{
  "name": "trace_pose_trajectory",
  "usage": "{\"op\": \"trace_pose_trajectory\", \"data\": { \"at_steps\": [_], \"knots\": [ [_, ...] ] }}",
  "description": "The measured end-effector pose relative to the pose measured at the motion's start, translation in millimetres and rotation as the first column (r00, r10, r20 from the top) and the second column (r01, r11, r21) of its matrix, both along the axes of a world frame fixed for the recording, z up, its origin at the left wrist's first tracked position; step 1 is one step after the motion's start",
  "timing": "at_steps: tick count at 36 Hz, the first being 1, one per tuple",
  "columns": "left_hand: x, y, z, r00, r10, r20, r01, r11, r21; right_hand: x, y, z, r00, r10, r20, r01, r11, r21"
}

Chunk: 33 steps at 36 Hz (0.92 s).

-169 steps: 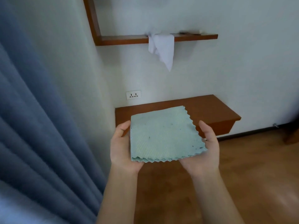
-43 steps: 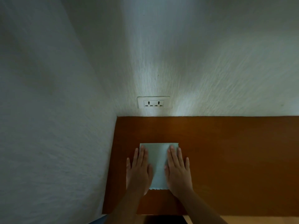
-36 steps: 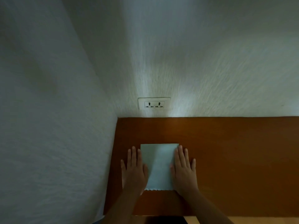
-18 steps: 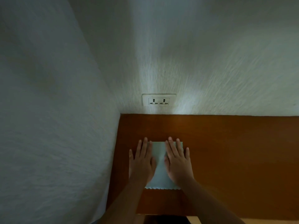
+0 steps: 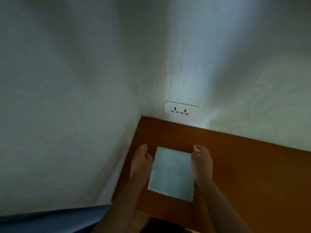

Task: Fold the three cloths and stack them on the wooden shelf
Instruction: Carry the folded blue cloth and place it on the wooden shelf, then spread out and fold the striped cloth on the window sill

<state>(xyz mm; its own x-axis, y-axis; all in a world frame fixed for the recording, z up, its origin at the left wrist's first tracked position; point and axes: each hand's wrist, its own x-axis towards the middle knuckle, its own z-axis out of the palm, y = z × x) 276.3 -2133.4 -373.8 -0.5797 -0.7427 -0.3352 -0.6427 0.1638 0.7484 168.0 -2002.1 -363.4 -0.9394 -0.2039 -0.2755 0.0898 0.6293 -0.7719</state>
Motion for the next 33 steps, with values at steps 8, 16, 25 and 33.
{"op": "trace_pose_trajectory", "data": {
  "at_steps": [8,16,25,33],
  "knots": [
    [21.1,16.5,77.7,0.864,0.335,-0.375,-0.252,0.934,0.253,16.6,-38.2,73.6,0.984,0.169,0.054,-0.135,0.909,-0.394],
    [95.0,52.1,128.6,0.738,0.451,-0.502,-0.397,0.892,0.217,95.1,-44.2,125.6,0.867,0.499,0.007,-0.417,0.732,-0.538],
    [244.0,123.0,148.4,0.384,0.704,-0.597,-0.711,0.638,0.295,231.9,-13.8,151.0,0.603,0.798,-0.018,-0.631,0.464,-0.622],
    [375.9,210.0,148.9,0.075,0.793,-0.604,-0.876,0.342,0.341,374.6,29.7,150.6,0.282,0.959,-0.018,-0.722,0.2,-0.662]
  ]
}}
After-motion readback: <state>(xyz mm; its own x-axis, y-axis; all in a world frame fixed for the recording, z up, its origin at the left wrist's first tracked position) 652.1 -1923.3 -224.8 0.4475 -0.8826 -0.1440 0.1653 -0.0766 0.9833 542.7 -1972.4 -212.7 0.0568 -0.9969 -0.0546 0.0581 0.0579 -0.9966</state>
